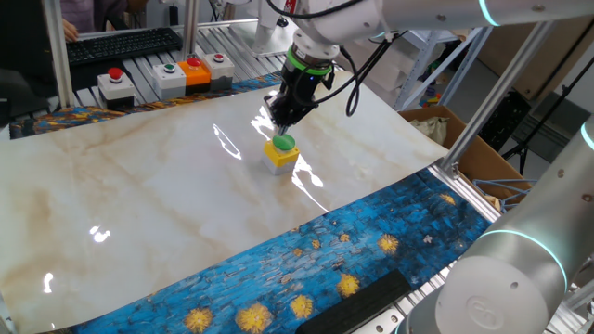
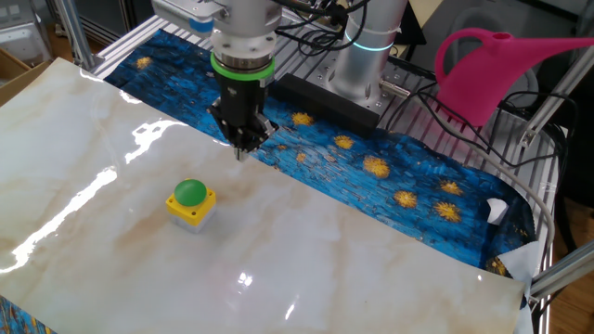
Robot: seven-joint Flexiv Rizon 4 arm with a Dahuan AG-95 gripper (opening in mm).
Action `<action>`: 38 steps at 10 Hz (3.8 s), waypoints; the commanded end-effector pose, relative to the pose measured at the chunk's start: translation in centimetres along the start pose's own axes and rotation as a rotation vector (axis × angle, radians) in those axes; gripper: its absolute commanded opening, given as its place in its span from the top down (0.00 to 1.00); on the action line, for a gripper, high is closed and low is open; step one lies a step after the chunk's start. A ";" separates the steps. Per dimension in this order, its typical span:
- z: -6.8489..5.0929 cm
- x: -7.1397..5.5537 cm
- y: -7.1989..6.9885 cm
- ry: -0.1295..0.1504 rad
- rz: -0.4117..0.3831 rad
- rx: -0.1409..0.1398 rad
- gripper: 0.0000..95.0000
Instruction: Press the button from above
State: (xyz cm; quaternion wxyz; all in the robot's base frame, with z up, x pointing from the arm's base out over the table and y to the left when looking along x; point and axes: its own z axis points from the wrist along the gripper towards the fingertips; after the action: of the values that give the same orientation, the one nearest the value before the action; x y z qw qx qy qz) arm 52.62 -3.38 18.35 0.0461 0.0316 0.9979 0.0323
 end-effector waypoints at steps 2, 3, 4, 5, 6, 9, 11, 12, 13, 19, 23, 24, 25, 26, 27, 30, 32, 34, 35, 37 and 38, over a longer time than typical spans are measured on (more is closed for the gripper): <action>0.3 -0.7 -0.5 0.003 -0.016 -0.008 1.00; 0.3 -1.0 -0.8 0.003 -0.024 -0.010 1.00; 0.3 -1.1 -1.0 0.003 -0.028 -0.011 1.00; 0.3 -1.2 -1.2 0.002 -0.034 -0.012 1.00; 0.3 -1.3 -1.3 0.002 -0.039 -0.012 1.00; 0.0 -2.1 -1.7 0.004 -0.057 -0.013 1.00; -0.1 -2.4 -1.9 0.005 -0.067 -0.014 1.00; -0.2 -2.5 -2.1 0.005 -0.075 -0.014 1.00; -0.3 -2.6 -2.2 0.006 -0.083 -0.014 1.00; -0.6 -3.2 -2.8 0.006 -0.126 0.019 1.00; -1.0 -3.7 -3.5 0.001 -0.173 0.097 1.00; -1.1 -3.9 -3.6 0.003 -0.174 0.096 1.00; -1.2 -4.0 -3.6 0.003 -0.169 0.094 1.00; -1.2 -4.1 -3.6 0.004 -0.157 0.079 1.00; -1.2 -4.1 -3.6 0.005 -0.152 0.063 1.00; -1.2 -4.1 -3.6 0.007 -0.158 0.060 1.00; -1.3 -4.3 -3.7 0.008 -0.160 0.060 1.00; -1.5 -4.5 -3.9 0.007 -0.155 0.061 1.00; -1.6 -4.8 -4.0 0.008 -0.166 0.065 1.00; -1.8 -5.1 -4.2 0.009 -0.166 0.065 1.00; -1.9 -5.2 -4.2 0.009 -0.167 0.064 1.00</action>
State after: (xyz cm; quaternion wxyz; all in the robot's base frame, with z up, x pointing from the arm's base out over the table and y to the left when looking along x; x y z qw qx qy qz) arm 57.49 -8.07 20.43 0.0427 -0.0495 0.9979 -0.0028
